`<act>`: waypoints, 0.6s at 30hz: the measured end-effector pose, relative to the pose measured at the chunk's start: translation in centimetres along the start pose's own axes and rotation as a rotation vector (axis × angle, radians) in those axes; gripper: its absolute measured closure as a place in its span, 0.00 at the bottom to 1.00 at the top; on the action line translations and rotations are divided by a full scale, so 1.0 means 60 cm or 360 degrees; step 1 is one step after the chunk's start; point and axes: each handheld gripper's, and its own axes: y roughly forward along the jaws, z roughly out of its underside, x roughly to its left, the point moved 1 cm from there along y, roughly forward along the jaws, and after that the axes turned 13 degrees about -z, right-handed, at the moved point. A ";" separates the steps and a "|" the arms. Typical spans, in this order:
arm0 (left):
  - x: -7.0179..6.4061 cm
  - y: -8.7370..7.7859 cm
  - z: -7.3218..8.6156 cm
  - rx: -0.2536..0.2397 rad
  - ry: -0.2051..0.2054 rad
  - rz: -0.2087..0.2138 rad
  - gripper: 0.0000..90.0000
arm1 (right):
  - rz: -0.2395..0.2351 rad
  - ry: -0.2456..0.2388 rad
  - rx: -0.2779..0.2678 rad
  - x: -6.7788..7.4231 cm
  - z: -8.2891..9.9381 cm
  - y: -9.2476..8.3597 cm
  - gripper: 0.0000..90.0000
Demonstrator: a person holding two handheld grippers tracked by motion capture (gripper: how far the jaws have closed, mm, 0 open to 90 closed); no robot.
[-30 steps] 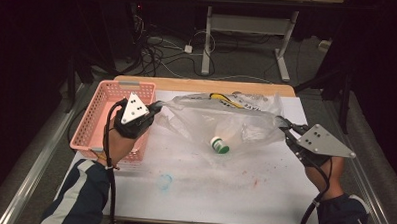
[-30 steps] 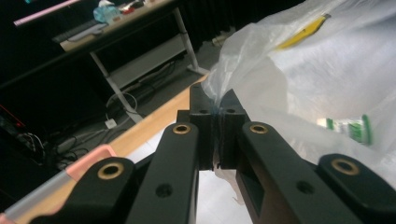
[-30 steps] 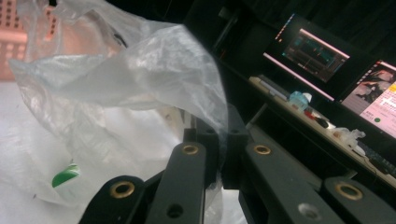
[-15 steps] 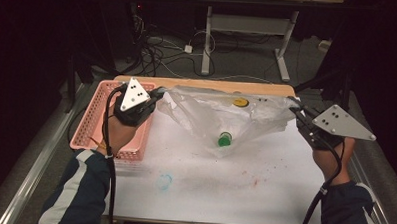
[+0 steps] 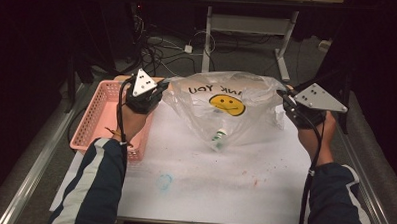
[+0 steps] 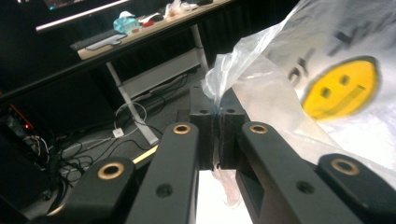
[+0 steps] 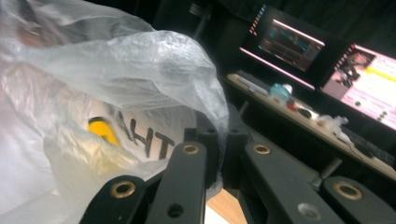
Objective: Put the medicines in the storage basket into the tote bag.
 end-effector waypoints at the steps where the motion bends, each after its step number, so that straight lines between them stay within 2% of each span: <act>1: 0.000 0.003 0.001 -0.0006 -0.0023 0.0006 0.96 | -0.0003 0.0018 0.0003 -0.005 0.004 0.004 1.00; 5: 0.000 0.001 0.002 -0.0050 -0.0058 0.0002 0.96 | -0.0018 0.0049 0.0004 -0.013 0.009 0.013 1.00; 8: 0.002 -0.010 -0.005 -0.0065 -0.0008 -0.0045 0.96 | -0.0038 0.0043 -0.0010 -0.008 0.000 0.014 1.00; 11: 0.009 -0.028 -0.015 -0.0110 0.0059 -0.0085 0.96 | -0.0034 0.0011 -0.0041 -0.002 -0.024 0.008 1.00; 16: 0.031 -0.056 -0.036 -0.0167 0.0038 -0.0110 0.96 | -0.0053 -0.0008 -0.0127 0.006 -0.070 -0.008 1.00; 18: 0.038 -0.064 -0.047 -0.0185 0.0030 -0.0112 0.96 | -0.0032 -0.0045 -0.0133 0.010 -0.088 -0.014 1.00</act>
